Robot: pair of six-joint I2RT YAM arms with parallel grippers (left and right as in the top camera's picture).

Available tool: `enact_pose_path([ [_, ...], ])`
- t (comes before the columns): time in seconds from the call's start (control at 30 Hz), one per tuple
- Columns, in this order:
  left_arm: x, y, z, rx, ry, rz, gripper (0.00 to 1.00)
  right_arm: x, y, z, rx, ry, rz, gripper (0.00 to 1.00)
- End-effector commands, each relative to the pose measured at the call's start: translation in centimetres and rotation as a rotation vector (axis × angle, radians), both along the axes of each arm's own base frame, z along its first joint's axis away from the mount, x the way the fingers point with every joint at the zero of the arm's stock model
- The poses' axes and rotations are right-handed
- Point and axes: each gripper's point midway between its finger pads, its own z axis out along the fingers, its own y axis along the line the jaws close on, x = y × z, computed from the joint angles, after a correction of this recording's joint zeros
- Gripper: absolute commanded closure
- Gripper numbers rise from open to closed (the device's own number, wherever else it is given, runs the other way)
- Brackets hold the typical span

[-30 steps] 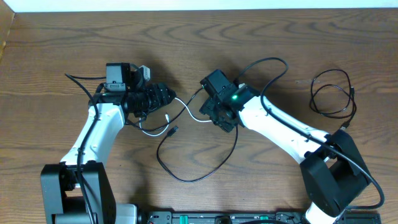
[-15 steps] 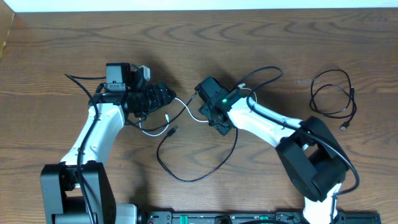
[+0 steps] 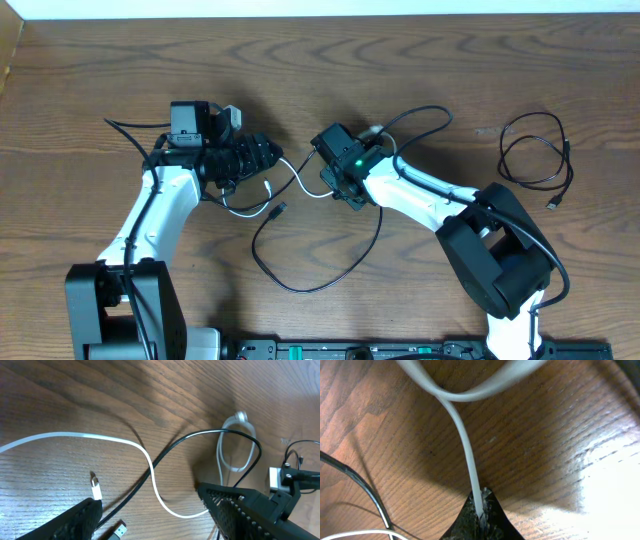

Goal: Untangle cables
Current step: 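Pull the white cable up-right with the right gripper, away from black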

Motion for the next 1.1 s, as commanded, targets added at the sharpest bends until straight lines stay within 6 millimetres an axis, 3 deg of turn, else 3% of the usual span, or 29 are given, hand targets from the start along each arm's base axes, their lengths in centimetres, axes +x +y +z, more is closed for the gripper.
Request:
enact_pose_path([
  [0.0,-0.1,0.8,-0.8,0.047,0.009,0.011,0.21,0.0,-0.9,-1.1,-0.081,-0.023,0.053,0.99],
  [0.37,0.2,1.0,-0.8,0.054,-0.003,0.015,0.21,0.9,0.5,0.5,-0.031,-0.076,0.236,0.99],
  [0.57,0.2,1.0,-0.7,0.054,-0.005,0.015,0.21,1.7,2.3,1.5,0.117,-0.089,0.356,0.99],
  [0.67,0.2,1.0,-0.7,0.054,-0.006,0.015,0.21,2.2,1.9,1.7,0.169,-0.071,0.356,0.99],
  [0.83,0.4,1.0,-0.6,0.054,-0.014,0.016,0.21,2.6,1.5,2.7,0.215,-0.112,0.541,0.99],
  [0.93,0.7,1.0,-0.5,0.054,-0.029,0.017,0.21,2.9,1.5,5.1,0.264,-0.183,0.665,0.99],
  [1.07,0.9,1.0,-0.4,0.055,-0.038,0.017,0.21,2.5,2.6,11.8,0.351,-0.399,0.9,0.99],
])
